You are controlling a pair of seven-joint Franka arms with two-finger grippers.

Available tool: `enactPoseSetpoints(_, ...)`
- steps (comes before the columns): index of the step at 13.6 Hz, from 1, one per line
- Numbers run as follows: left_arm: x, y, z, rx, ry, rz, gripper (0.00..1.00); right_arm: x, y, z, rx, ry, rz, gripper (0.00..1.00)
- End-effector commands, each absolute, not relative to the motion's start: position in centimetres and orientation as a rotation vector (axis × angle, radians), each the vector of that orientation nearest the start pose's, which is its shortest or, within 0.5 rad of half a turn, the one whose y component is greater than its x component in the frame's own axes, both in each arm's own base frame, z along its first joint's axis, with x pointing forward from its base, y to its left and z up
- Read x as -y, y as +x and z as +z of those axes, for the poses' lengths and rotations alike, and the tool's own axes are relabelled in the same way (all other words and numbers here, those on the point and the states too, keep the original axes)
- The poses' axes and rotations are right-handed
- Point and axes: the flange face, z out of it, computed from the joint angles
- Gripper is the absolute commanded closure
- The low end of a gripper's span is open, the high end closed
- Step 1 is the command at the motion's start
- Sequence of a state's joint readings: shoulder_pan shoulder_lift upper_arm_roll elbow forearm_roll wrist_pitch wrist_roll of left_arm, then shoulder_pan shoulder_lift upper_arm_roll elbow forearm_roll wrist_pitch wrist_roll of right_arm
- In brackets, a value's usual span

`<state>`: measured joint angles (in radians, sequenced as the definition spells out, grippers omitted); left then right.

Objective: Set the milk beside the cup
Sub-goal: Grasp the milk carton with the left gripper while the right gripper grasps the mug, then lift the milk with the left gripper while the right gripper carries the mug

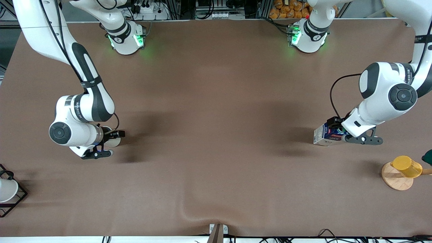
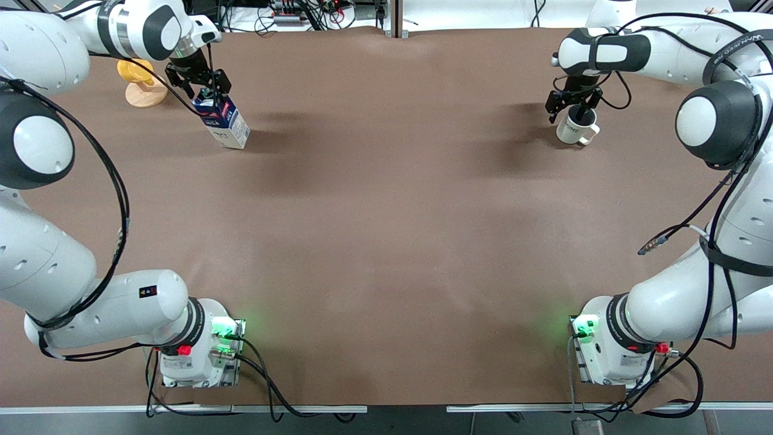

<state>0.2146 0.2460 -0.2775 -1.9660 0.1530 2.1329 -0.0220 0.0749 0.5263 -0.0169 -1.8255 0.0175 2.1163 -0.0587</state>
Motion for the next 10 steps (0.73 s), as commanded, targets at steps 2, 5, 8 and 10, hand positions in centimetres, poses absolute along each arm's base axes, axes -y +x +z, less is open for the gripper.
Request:
enactPoseSetpoints(2, 2.3, 59.4, 34.7, -0.200, -3.065, 0.080, 0.32, -2.8, 61.9, 22.8, 0.124, -3.111, 0.343, 1.00)
enactPoseSetpoints(5, 2.3, 59.3, 34.7, -0.203, -3.065, 0.083, 0.43, -2.5, 61.9, 22.8, 0.110, -3.110, 0.345, 1.00)
enactPoseSetpoints(8, 2.4, 59.5, 35.2, -0.201, -3.062, 0.080, 0.55, -3.2, 62.1, 24.0, 0.082, -3.085, 0.342, 1.00)
enactPoseSetpoints(10, 3.0, 59.7, 36.1, -0.200, -3.062, 0.054, 0.58, -4.8, 62.6, 25.5, 0.012, -3.066, 0.379, 1.00)
